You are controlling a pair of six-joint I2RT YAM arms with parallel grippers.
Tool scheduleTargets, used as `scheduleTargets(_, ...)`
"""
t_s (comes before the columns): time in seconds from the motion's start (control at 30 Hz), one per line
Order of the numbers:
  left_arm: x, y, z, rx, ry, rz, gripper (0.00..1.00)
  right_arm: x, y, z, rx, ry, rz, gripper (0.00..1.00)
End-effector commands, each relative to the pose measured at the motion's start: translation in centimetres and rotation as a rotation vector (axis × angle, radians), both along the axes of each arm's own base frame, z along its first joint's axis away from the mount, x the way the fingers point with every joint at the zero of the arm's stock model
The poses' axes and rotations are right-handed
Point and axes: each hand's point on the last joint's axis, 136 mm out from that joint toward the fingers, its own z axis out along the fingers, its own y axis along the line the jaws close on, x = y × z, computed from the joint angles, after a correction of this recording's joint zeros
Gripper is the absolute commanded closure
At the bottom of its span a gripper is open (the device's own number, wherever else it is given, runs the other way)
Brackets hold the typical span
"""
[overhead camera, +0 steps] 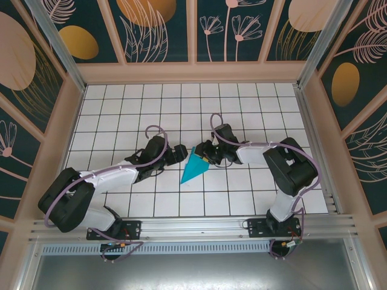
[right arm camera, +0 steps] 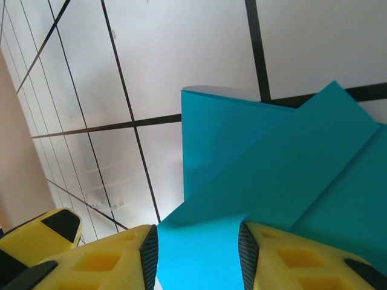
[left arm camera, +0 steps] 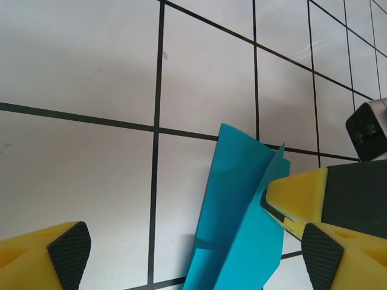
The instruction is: Fold a paper plane with a square sheet of paper (pick it up from the middle)
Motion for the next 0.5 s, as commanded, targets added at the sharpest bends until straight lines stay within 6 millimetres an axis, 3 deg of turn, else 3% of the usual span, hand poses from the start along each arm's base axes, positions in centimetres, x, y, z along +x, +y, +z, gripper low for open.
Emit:
scheduleTargets(0.0, -0.2, 0.2, -0.1, -0.016, 0.014, 0.002, 0.08, 0.3, -0.8, 0.7, -0.039, -0.009, -0.062, 0.57)
scheduleTargets(0.2, -0.1, 0.1, -0.1, -0.022, 0.013, -0.003, 0.06, 0.3, -2.6, 0.4, -0.118, 0.006, -0.137, 0.54)
scheduleTargets(0.47, 0.0, 0.1, -0.2, -0.021, 0.018, -0.004, 0.01, 0.1, -0.9, -0.5, -0.078, 0.05, -0.083, 0.54)
